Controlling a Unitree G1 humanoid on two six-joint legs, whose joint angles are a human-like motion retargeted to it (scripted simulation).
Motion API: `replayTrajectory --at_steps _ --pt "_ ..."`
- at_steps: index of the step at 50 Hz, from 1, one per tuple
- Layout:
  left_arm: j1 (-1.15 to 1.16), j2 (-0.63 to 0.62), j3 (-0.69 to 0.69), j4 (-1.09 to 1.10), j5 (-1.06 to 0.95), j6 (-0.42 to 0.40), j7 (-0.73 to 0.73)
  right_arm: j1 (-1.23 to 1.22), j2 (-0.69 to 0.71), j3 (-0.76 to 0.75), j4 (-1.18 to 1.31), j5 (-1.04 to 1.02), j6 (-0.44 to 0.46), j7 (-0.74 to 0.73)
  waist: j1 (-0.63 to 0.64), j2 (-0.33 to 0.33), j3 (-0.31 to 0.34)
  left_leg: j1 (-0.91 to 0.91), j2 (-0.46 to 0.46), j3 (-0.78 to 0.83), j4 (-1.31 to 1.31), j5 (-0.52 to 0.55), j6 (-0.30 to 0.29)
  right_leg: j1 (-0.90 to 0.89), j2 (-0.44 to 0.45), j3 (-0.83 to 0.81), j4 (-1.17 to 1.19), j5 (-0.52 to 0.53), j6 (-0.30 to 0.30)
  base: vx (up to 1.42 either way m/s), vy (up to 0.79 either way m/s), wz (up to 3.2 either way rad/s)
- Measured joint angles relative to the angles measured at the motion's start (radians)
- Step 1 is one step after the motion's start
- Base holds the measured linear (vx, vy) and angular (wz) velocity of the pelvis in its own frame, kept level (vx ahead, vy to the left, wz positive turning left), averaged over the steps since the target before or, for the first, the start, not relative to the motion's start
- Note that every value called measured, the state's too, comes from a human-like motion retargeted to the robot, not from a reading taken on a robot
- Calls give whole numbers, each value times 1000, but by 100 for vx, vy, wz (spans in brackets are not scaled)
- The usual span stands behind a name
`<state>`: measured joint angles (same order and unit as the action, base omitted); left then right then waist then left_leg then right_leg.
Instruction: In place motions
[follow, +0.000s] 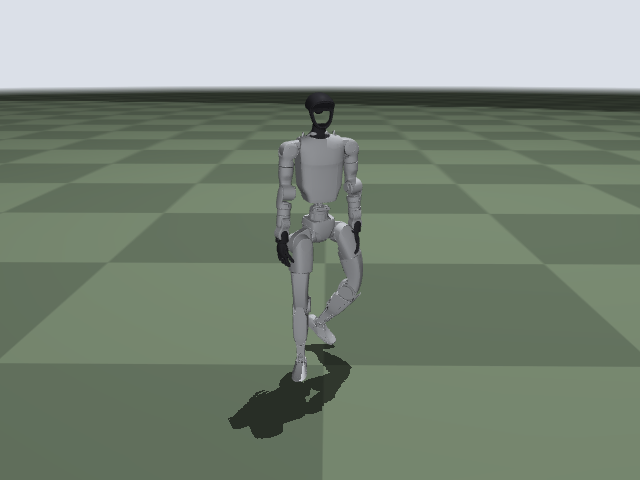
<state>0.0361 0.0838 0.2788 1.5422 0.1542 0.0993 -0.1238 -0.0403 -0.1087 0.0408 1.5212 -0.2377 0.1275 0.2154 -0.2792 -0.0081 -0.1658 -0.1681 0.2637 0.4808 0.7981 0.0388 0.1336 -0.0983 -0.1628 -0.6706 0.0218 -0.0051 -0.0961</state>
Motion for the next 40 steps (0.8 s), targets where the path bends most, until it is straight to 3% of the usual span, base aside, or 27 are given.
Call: replayTrajectory --at_steps 7,10,13,15,19,22,28,33,40 --pt "-9 -43 10 -29 -35 -19 9 -34 -58 9 33 -35 10 -24 66 -9 50 -62 -179 -128 -143 -257 -54 -13 -25 86 15 24 10 -16 7 -91" --pt "-1 -53 -4 -28 -19 -23 8 -24 -68 -5 40 -33 12 -29 77 21 51 -49 -247 -196 -324 -302 -119 -8 8 100 7 26 19 2 -2 -68" --pt "11 -57 -20 -15 -7 -22 4 -14 -66 -10 55 -23 18 -35 90 61 69 10 -262 -205 -544 -244 -168 18 71 125 4 18 24 16 -6 -86" --pt "23 -60 -27 -2 4 -19 2 -4 -62 -12 69 -18 22 -38 80 81 66 64 -283 -203 -662 -179 -112 37 99 140 3 10 28 28 -6 -30" --pt "27 -64 -22 30 35 -3 -9 21 -35 -24 85 -17 33 -53 13 110 17 86 -278 -217 -731 -144 -137 27 109 128 12 0 35 23 -8 -1" --pt "19 -59 -43 15 38 -8 -3 47 -15 -43 81 27 11 -56 17 99 36 138 -289 -205 -766 -144 -128 53 109 132 13 0 37 15 -8 -24" --pt "21 -55 -31 3 46 -6 -8 83 8 -30 106 4 22 -52 39 101 -31 150 -301 -164 -809 -153 -125 21 106 171 22 3 47 20 -8 -36" --pt "1 -45 -24 9 24 -2 -21 69 13 -11 95 -14 22 -52 10 122 -41 138 -297 -163 -816 -158 -119 -2 108 173 30 8 58 4 -7 0" --pt "-7 -21 -34 5 41 -1 -16 51 11 1 52 -39 22 -43 -153 144 -19 124 -298 -312 -810 -143 -110 -6 75 25 28 43 71 3 -4 94"
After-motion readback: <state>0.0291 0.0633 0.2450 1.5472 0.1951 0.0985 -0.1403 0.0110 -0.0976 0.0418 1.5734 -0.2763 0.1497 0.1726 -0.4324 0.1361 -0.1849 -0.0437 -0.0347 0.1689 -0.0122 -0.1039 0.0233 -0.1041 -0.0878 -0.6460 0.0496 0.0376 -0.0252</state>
